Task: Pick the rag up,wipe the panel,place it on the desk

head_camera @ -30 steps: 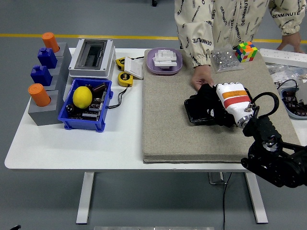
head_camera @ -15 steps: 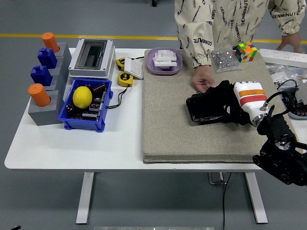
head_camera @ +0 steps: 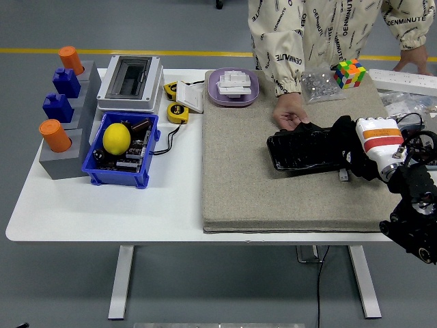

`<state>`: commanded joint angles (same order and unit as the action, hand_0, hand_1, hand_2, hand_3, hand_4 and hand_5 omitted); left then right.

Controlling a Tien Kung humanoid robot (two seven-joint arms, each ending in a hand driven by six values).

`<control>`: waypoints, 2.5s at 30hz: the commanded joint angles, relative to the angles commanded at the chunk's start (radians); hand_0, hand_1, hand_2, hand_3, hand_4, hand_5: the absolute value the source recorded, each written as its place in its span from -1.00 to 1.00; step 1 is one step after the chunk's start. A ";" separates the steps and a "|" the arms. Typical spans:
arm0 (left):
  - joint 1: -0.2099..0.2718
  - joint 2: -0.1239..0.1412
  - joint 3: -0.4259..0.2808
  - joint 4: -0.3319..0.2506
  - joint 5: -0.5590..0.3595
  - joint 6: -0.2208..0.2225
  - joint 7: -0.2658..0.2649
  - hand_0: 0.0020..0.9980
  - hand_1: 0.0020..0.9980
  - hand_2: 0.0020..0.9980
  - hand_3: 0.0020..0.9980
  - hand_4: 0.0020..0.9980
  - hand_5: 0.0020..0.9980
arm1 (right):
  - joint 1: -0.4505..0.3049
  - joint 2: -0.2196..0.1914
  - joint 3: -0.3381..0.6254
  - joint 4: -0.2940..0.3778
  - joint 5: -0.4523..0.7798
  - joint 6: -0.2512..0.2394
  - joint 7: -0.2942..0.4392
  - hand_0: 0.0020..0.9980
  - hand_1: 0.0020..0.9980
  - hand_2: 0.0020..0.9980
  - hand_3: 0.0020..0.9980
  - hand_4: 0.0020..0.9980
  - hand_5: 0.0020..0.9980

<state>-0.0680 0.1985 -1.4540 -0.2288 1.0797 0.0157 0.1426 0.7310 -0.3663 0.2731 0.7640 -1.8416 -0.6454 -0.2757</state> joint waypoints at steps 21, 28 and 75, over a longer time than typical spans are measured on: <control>0.001 -0.001 -0.005 0.000 0.001 0.000 0.000 0.22 0.28 0.31 0.12 0.26 -0.12 | -0.013 -0.044 0.037 -0.020 -0.010 0.000 -0.001 -0.40 -0.17 -0.12 -0.08 0.91 -0.93; 0.001 -0.002 -0.007 0.000 0.002 0.000 0.000 0.22 0.28 0.31 0.12 0.26 -0.12 | -0.012 -0.046 0.041 -0.014 -0.014 0.000 -0.002 -0.40 -0.17 -0.12 -0.08 0.91 -0.94; -0.001 0.001 -0.006 0.000 -0.001 0.000 0.001 0.22 0.28 0.31 0.12 0.26 -0.12 | 0.059 0.127 -0.033 0.036 -0.018 0.000 -0.017 -0.40 -0.17 -0.12 -0.07 0.91 -0.93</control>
<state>-0.0688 0.1994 -1.4597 -0.2286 1.0787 0.0161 0.1433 0.7899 -0.2396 0.2404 0.7996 -1.8594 -0.6454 -0.2929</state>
